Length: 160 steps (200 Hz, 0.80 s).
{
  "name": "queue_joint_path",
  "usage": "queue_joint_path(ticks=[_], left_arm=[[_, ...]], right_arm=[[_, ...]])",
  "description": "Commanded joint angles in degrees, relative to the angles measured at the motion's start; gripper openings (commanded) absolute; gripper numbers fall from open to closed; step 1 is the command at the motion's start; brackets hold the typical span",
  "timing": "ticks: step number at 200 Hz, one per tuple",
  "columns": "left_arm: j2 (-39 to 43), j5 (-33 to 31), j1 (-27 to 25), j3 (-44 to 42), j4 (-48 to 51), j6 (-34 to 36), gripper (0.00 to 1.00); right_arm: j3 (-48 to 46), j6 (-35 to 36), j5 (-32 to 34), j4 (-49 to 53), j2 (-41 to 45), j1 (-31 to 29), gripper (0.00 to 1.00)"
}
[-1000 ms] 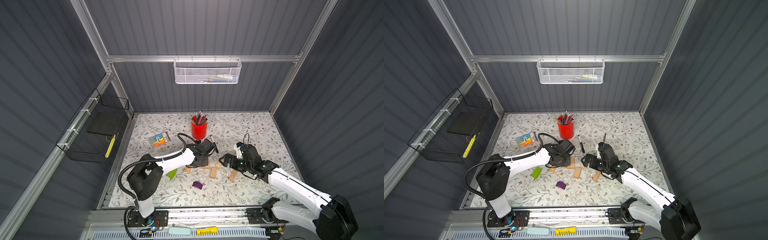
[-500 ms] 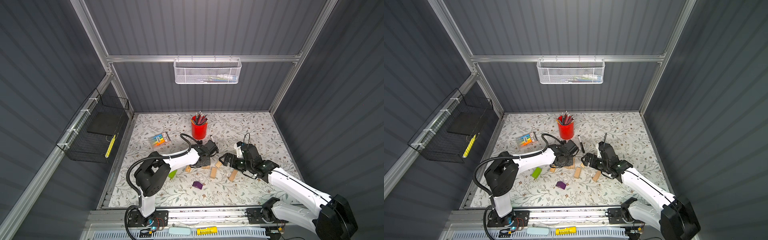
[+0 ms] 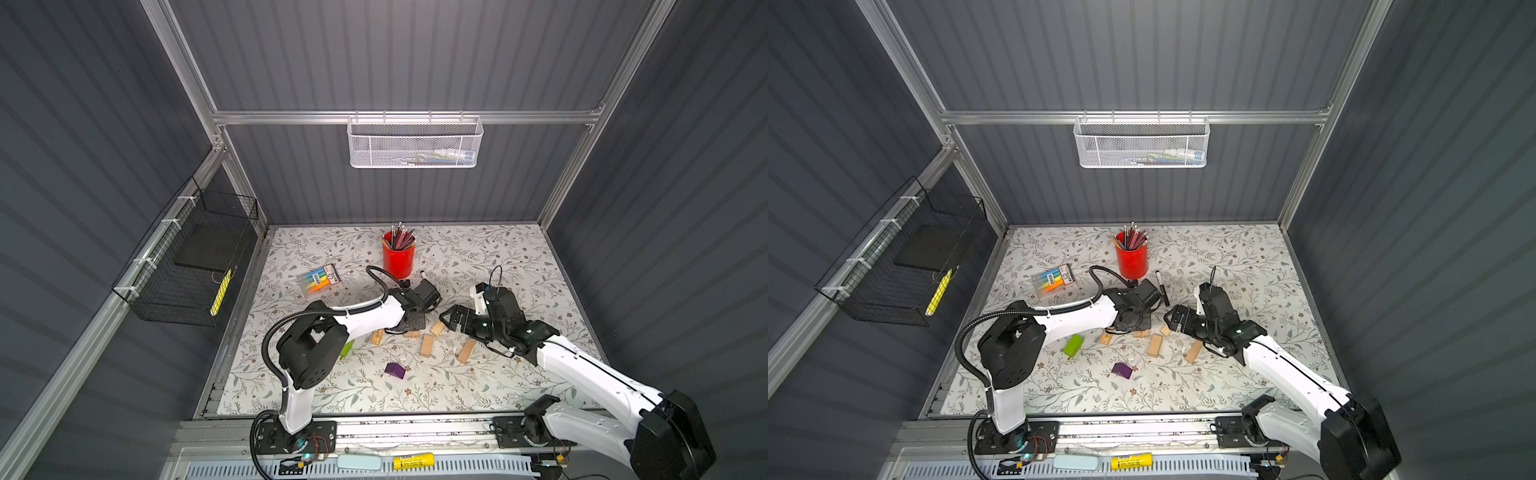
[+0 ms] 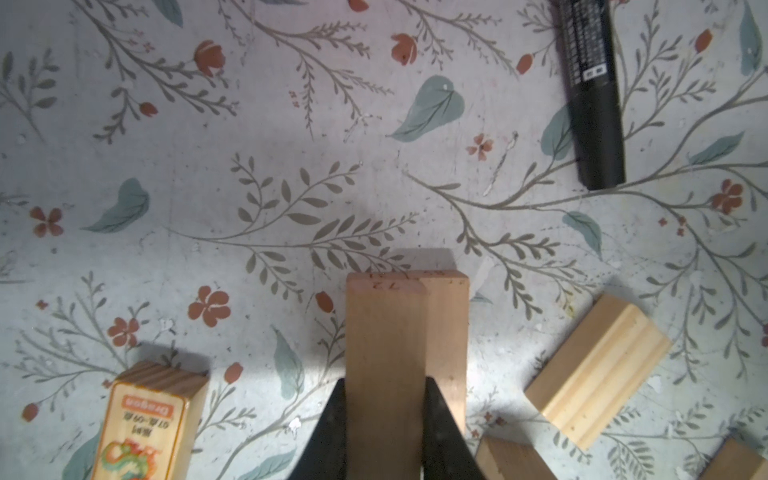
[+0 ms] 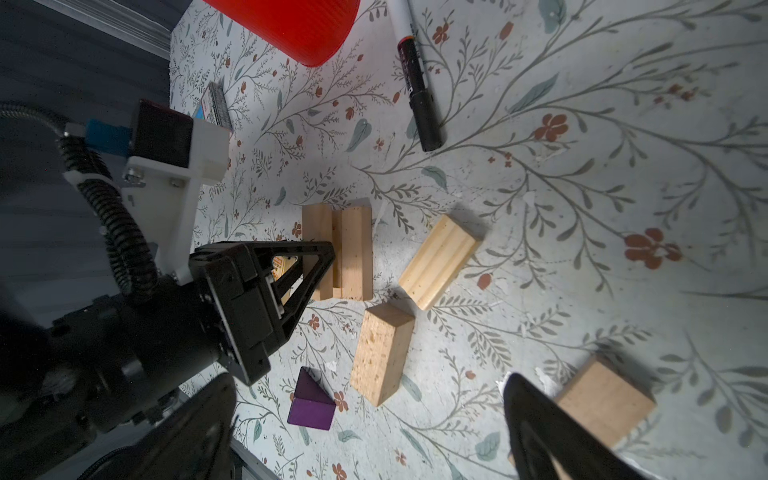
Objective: Build the wood block tower
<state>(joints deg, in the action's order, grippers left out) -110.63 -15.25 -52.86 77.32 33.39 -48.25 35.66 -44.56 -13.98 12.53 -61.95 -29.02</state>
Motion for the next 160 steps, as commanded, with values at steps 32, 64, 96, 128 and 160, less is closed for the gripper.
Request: queue_joint_path(ticks=[32,64,96,128,160], left_arm=[[-1.56,-0.46,-0.46,1.43,0.9,1.74,0.08],[-2.05,-0.89,-0.53,1.54,0.92,2.06,0.08],[-2.29,-0.26,-0.55,1.78,0.25,2.38,0.08],[-2.76,-0.57,-0.5,1.85,0.63,2.45,0.08],[-2.89,-0.71,-0.43,2.09,1.02,2.41,0.09]], right_arm=[[-0.7,-0.19,-0.49,-0.57,0.76,0.35,0.99],[-0.59,-0.26,-0.55,-0.5,0.87,0.36,0.99],[-0.68,-0.27,-0.7,-0.51,0.84,0.38,0.99],[-0.68,-0.2,-0.78,-0.52,0.87,0.42,0.99],[-0.77,-0.27,-0.75,-0.51,0.86,0.45,0.99]])
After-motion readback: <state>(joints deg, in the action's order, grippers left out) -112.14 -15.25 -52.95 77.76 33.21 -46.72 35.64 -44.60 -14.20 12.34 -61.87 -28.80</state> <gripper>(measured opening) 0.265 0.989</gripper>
